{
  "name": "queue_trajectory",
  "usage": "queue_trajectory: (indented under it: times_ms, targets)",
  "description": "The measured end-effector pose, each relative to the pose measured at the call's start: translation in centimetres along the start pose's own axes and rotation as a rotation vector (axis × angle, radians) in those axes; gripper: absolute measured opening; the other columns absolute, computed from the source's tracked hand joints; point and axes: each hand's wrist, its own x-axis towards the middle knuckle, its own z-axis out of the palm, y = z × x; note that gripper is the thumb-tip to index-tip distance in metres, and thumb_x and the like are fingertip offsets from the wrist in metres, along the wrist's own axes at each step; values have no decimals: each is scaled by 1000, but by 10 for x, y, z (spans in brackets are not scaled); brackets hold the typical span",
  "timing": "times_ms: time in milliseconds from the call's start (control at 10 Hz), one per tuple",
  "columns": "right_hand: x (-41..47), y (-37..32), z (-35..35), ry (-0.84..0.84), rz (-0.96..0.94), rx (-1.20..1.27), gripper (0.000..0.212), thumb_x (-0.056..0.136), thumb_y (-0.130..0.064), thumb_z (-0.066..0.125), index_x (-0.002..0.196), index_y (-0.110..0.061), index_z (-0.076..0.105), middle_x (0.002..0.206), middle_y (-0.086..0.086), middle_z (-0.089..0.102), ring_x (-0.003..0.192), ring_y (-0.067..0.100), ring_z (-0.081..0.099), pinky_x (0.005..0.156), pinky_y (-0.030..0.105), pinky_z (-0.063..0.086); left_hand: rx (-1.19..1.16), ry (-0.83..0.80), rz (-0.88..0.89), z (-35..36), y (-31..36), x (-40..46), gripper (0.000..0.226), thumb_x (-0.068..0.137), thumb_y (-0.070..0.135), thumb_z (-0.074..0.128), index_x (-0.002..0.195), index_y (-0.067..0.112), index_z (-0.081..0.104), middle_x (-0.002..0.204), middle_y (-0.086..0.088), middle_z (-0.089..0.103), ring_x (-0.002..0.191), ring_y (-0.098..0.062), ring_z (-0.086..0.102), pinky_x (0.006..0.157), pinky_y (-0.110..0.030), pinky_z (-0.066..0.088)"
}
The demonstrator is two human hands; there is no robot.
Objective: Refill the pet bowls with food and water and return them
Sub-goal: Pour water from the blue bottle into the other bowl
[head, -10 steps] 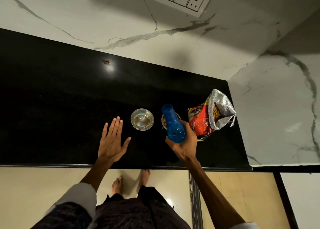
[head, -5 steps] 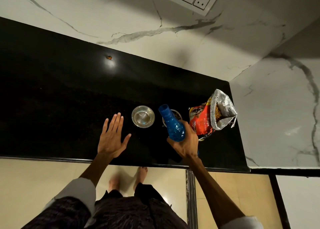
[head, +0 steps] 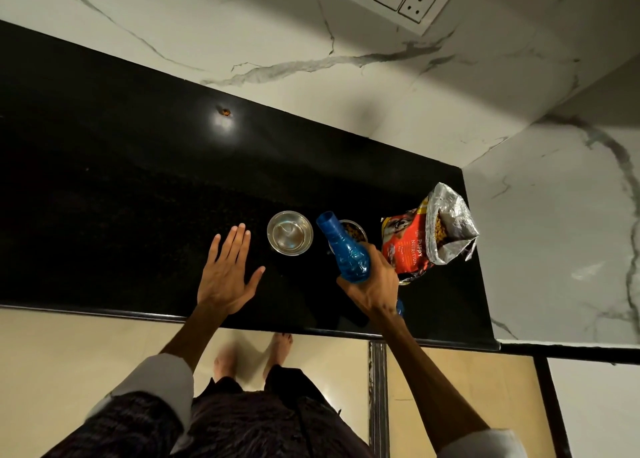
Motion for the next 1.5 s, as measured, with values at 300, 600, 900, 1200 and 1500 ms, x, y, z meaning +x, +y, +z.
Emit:
queue_trajectory:
  times_ms: [300, 600, 900, 1200, 1500]
  targets:
    - [-2, 2, 4, -32, -5, -49, 80, 67, -60, 72, 133, -18, 56, 117, 4, 70, 94, 19, 67, 75, 33, 57, 6, -1, -7, -2, 1, 0, 85, 102, 62, 28, 164, 4, 19, 173, -16, 11, 162, -28, 8, 129, -54, 12]
    - [-2, 8, 4, -58, -3, -87, 78, 66, -53, 80, 132, -17, 56, 116, 5, 70, 94, 23, 69, 75, 36, 59, -2, 3, -8, -1, 1, 0, 85, 102, 62, 29, 164, 4, 19, 173, -15, 10, 161, -27, 8, 130, -54, 12]
    - [0, 6, 6, -62, -6, -104, 78, 68, -39, 92, 133, -15, 57, 117, 8, 70, 96, 25, 70, 77, 30, 52, -7, 1, -5, 0, 0, -1, 85, 103, 62, 28, 164, 4, 17, 173, -15, 10, 161, -28, 9, 129, -54, 13]
    - [0, 4, 3, -63, -4, -122, 77, 68, -36, 93, 132, -13, 58, 116, 9, 70, 95, 26, 70, 73, 29, 50, -12, 4, -6, 0, 0, -1, 85, 103, 62, 30, 164, 4, 17, 173, -15, 10, 162, -27, 8, 129, -54, 13]
    - [2, 4, 3, -85, 13, -129, 78, 69, -37, 93, 135, -15, 57, 118, 9, 70, 97, 26, 70, 75, 29, 49, -16, 1, -9, -1, 0, -1, 85, 103, 61, 32, 164, 5, 18, 173, -15, 12, 161, -27, 10, 130, -54, 12]
